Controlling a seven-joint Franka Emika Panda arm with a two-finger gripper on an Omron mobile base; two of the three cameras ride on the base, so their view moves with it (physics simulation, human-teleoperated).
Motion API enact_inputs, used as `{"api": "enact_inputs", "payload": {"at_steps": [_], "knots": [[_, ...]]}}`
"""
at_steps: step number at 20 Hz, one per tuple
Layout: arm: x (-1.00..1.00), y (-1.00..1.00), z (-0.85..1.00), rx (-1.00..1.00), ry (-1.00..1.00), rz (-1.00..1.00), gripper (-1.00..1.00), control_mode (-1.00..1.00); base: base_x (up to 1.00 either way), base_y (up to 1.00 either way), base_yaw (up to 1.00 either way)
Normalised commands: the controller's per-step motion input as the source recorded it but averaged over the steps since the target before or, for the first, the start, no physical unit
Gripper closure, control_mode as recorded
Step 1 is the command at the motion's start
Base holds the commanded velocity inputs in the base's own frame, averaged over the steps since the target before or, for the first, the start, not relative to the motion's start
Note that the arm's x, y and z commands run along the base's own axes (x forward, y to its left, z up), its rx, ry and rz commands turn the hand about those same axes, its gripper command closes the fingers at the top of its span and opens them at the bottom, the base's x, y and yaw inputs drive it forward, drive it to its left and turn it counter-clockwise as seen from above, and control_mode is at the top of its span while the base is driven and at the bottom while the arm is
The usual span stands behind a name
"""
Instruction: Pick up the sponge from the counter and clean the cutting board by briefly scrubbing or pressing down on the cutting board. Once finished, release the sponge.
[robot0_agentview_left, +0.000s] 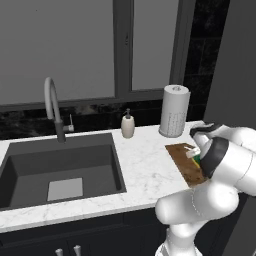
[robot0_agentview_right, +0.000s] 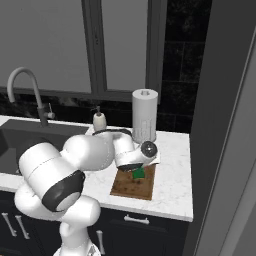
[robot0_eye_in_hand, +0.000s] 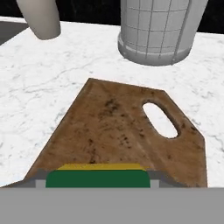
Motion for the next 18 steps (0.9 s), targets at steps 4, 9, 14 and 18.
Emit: {"api": "enact_inputs", "payload": {"at_steps": [4,9,14,18], "knots": [[0.00,0.89,0.49,0.00,0.09,0.41,1.00,-1.00,0.00,0.00,0.00],[0.00,1.00,0.31,-0.12,0.10,0.49,1.00,-1.00,0.00,0.00,0.00],[0.00,0.97,0.07,-0.13,0.10,0.51,1.00,-1.00,0.00,0.00,0.00],[0.00,0.70,-0.30,-0.01,0.05,0.27,1.00,-1.00,0.00,0.00,0.00]]}}
